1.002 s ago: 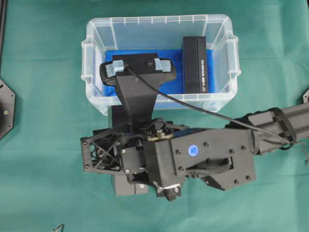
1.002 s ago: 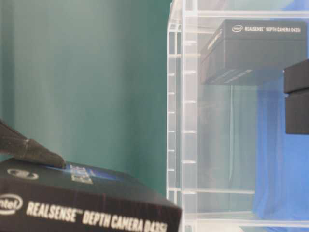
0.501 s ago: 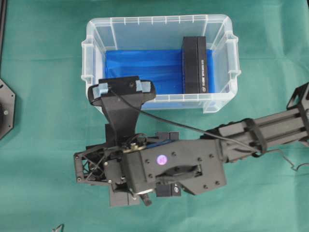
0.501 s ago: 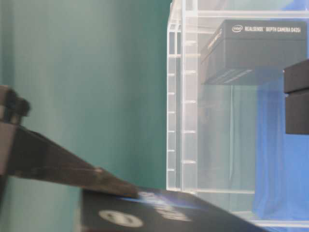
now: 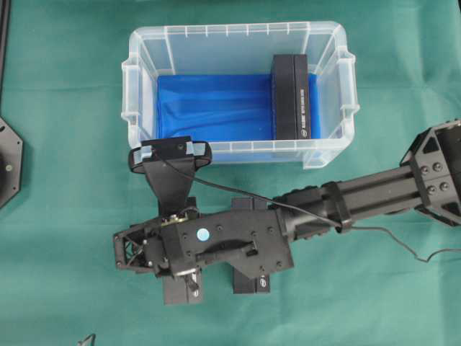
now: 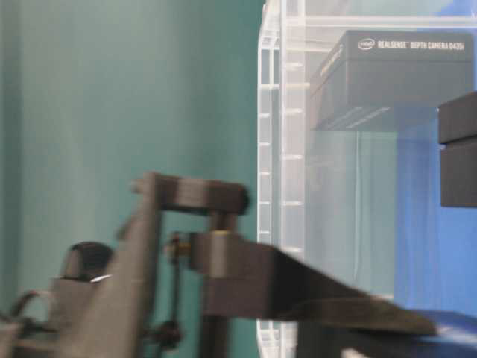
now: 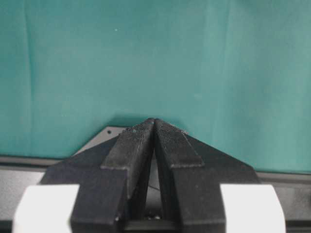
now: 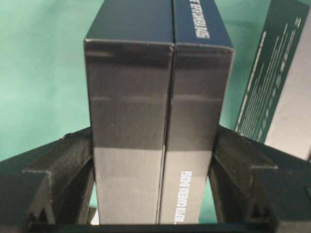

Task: Take the box out of the case with the right arm.
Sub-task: 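Carry the box forward out of the bin to the cloth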

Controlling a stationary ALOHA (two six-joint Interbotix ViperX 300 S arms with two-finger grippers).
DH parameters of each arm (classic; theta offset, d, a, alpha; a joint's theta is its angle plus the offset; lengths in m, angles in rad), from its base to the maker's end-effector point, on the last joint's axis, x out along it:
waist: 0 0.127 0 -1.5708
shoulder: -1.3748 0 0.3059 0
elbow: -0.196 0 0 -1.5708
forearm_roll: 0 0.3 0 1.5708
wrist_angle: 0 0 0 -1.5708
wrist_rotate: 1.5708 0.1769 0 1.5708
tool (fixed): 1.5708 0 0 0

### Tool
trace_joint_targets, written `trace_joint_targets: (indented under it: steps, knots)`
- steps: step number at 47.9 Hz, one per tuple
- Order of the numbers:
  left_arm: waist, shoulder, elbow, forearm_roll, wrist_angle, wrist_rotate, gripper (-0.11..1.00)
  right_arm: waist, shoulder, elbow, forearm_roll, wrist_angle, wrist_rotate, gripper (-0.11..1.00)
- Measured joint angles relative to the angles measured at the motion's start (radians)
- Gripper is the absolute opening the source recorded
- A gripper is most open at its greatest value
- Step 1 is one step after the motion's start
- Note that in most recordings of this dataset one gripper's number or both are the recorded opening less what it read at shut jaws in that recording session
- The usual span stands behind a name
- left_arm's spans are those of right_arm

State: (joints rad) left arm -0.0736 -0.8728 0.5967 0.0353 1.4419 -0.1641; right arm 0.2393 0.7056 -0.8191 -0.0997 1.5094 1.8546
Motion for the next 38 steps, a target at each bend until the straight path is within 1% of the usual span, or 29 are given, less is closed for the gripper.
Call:
trace_joint_targets:
  steps: [13,23,38]
  knots:
    - [0.000,0.000,0.002,0.000,0.000,0.000,0.02,-0.014,0.000,0.095,0.025,-0.133,0.009,0.68]
    - [0.000,-0.002,0.002,-0.002,0.000,0.000,0.02,-0.014,0.000,0.126,0.058,-0.150,0.011,0.68]
    - [-0.002,0.000,0.000,0.000,0.000,0.002,0.02,-0.018,0.000,0.127,0.060,-0.152,0.000,0.68]
